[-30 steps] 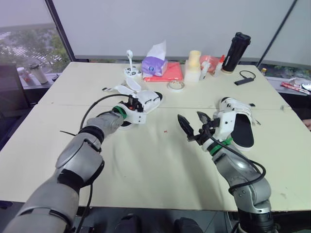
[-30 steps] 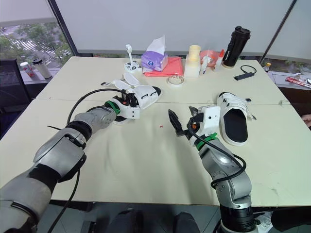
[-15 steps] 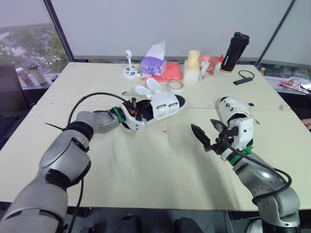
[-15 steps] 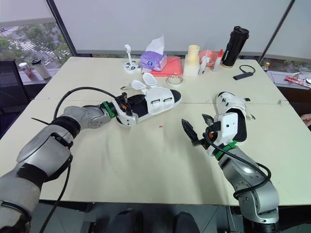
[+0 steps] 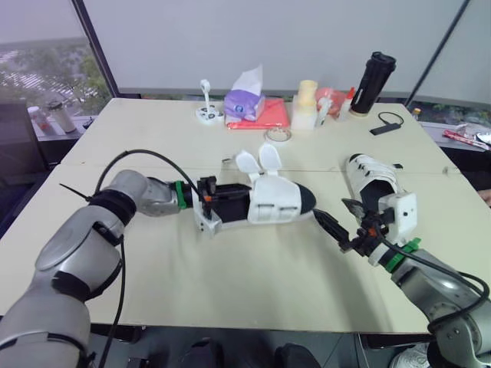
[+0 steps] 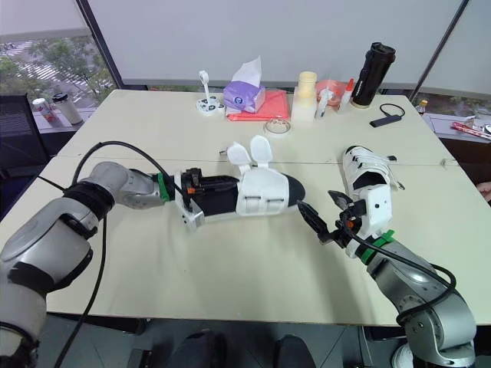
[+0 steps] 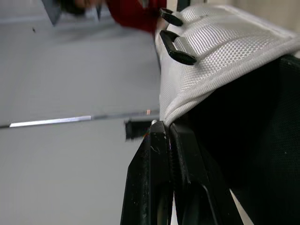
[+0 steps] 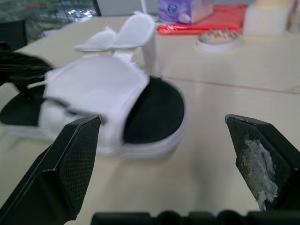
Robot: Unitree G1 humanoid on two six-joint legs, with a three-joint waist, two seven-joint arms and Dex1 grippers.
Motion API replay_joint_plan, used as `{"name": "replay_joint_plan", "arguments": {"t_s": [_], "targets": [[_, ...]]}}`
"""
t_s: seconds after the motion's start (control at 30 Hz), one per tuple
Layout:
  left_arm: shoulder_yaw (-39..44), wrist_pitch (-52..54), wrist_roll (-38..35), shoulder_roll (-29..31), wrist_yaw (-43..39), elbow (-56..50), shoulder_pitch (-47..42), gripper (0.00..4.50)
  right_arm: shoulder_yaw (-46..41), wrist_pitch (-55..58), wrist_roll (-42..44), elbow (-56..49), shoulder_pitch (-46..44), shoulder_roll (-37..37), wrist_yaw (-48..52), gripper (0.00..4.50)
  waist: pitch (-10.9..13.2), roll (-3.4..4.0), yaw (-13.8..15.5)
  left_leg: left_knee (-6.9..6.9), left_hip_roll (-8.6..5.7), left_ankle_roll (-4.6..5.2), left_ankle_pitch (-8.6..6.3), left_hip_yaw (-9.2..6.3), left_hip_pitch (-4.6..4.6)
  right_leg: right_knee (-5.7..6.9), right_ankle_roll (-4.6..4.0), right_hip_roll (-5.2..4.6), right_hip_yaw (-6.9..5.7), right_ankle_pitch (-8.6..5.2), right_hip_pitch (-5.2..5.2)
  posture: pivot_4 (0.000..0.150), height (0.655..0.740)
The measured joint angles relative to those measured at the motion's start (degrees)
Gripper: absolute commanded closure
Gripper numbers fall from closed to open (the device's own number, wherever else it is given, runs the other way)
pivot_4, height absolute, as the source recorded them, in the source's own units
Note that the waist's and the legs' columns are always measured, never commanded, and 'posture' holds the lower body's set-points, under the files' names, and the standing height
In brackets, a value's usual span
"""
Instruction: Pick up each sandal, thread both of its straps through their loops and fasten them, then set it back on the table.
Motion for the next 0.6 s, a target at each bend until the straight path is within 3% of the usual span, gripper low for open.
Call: {"name": "replay_joint_plan", "arguments": {"t_s": [0.17, 0.53, 0.6], "targets": [[0.1, -2.9, -0.5, 0.2, -4.1, -4.0, 3.0, 4.4, -1.8, 0.6, 2.3, -1.9, 2.8, -1.7, 1.0, 0.0, 0.0, 0.0, 0.0, 0.03, 0.01, 0.0, 0.0, -0.01, 0.04, 0.03, 0.0, 0.0, 0.01, 0.0, -0.01, 0.15, 0.74], [0.2, -4.0, 2.1, 1.5, -4.3, -9.7, 5.2, 4.4, -1.2, 2.6, 5.4, -4.0, 3.9, -3.2, 2.5, 0.0, 0.0, -0.01, 0.0, 0.11, 0.01, 0.0, 0.0, -0.02, 0.05, 0.04, 0.01, 0.0, 0.02, 0.0, 0.0, 0.15, 0.74], [0.2, -4.7, 2.1, 1.5, -5.0, -10.2, 6.4, 3.89, -1.2, 2.6, 5.4, -3.9, 3.9, -3.2, 2.5, 0.0, 0.0, -0.01, 0.0, 0.12, 0.01, 0.0, 0.0, -0.02, 0.05, 0.05, 0.01, 0.0, 0.02, -0.01, 0.0, 0.15, 0.74]]}}
